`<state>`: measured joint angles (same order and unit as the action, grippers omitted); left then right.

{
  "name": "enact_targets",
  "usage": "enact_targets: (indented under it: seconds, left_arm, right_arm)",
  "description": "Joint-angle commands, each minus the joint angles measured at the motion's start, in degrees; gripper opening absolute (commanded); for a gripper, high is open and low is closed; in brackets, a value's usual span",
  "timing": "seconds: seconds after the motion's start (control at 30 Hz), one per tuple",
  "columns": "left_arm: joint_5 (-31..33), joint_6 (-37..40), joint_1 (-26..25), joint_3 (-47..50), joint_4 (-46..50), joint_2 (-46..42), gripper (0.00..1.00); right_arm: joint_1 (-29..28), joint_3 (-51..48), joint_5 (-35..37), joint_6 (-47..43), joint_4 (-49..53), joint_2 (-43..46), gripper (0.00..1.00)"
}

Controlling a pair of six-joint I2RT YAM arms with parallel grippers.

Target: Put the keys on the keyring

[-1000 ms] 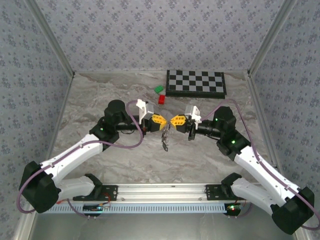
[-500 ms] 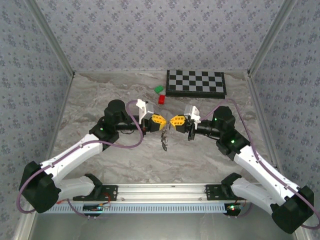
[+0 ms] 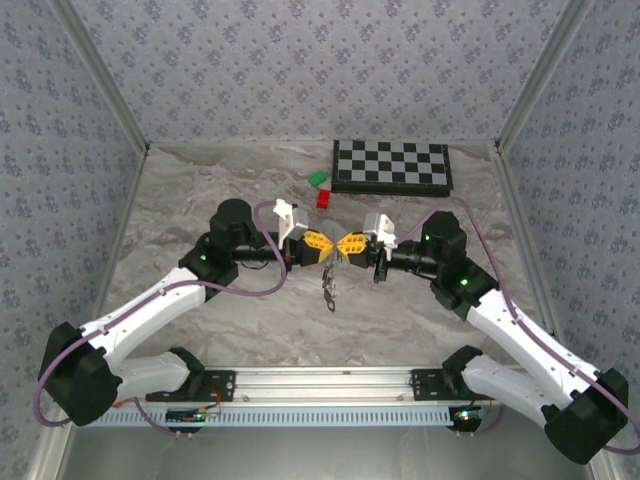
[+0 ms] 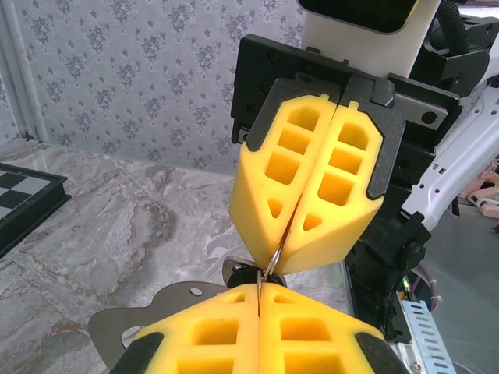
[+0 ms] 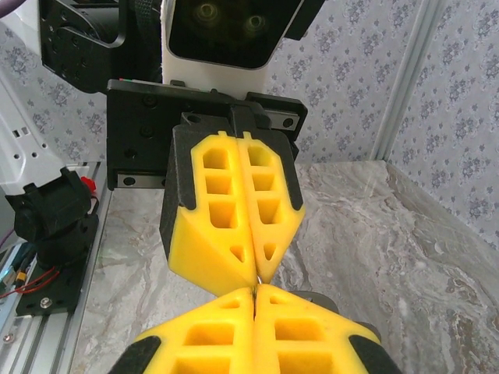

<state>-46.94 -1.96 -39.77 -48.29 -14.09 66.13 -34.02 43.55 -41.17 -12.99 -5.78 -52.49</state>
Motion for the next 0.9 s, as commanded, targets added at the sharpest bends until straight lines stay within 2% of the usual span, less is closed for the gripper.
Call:
enact_targets:
  seconds: [0.0,0.23,0.5,0.87]
  left_arm:
    - [-0.22,0.64,-0.33,-3.84,-1.53,0.37,0.00]
    - [0.68,-0.47,-0.05,-5.19,-0.17,1.66,0.00]
    - [0.29,-1.83,0.79,-4.49,-1.73,1.04,0.00]
    - [0.74,-3.13,1.79,-2.94,-4.34,-1.09,0.00]
  right_arm:
    - [-1.34,1.45,-0.05,-2.01,2.18,1.09,0.00]
    - [-5.32,1.26,5.54,-9.75,7.21,2.95,0.00]
    - [-12.13,-0.43,17.93,-19.44,10.67,5.20,0.00]
    - [-12.12,-4.23,24.37,-16.94,7.96,8.90,0.00]
